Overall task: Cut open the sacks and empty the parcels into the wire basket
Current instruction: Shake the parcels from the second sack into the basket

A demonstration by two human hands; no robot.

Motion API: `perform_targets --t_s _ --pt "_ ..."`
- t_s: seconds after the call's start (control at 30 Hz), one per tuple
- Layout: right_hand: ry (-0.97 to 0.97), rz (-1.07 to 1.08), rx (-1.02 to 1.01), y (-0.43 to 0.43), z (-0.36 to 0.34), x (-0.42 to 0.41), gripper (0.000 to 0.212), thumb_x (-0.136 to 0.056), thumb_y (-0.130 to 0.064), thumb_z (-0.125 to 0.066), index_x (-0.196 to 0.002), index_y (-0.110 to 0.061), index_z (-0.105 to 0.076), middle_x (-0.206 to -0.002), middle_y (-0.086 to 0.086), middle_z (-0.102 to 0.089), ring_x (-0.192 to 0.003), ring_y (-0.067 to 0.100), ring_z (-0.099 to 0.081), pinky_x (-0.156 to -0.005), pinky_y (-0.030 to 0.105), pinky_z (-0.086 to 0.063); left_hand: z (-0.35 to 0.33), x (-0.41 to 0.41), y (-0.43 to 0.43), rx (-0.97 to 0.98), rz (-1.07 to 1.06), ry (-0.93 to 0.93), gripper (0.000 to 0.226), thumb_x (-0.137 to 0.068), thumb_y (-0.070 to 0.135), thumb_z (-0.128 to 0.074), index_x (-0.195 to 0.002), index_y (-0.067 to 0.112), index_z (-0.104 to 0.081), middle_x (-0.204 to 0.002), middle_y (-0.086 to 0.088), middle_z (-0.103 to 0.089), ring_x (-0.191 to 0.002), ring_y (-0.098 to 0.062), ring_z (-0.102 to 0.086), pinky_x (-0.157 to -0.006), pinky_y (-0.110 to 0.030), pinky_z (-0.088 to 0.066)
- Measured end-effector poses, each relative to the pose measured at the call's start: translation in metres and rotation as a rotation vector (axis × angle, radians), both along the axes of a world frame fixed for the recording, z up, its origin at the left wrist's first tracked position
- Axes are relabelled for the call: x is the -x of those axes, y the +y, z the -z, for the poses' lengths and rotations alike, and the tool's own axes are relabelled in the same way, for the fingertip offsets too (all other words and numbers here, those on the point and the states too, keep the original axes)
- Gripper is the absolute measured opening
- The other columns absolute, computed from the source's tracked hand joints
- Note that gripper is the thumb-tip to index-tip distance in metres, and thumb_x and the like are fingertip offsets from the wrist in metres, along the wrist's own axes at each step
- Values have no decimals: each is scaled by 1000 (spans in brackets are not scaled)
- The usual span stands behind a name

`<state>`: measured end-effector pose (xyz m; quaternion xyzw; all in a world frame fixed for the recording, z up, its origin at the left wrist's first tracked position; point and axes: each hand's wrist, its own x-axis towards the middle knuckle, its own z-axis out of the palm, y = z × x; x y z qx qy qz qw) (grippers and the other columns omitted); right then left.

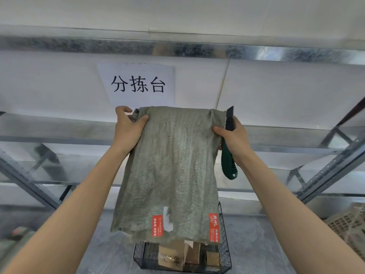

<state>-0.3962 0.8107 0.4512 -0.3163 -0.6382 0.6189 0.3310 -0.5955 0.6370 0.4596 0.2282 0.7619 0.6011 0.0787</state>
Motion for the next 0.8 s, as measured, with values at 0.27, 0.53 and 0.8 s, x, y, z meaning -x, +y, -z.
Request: perform_targets --t_s 0.27,0.53,0.8 --pt "-15 149 -124 9 1 2 24 -89 -1 -55 -104 -19 -52 -85 -4 -58 -72 10 -53 -58 11 -45 -13 -12 -7 98 242 220 68 -81 39 -71 -138 34 -34 -149 11 -26 -134 -12 -34 -107 -30 -34" --pt "-83 254 -122 24 2 2 45 -87 -2 -53 -131 -14 -55 -126 2 -60 -113 18 -57 -83 17 -39 -23 -28 -12 554 566 283 96 -70 37 -80 -148 27 -24 -153 6 -10 -134 -9 -25 -98 -20 -26" --pt "-77 248 -78 19 6 5 45 -91 -6 -52 -134 -18 -51 -122 -4 -59 -102 15 -57 -89 28 -47 -19 -28 -11 603 453 444 60 -78 27 -68 -135 27 -48 -119 0 -47 -102 -14 -49 -79 -23 -39"
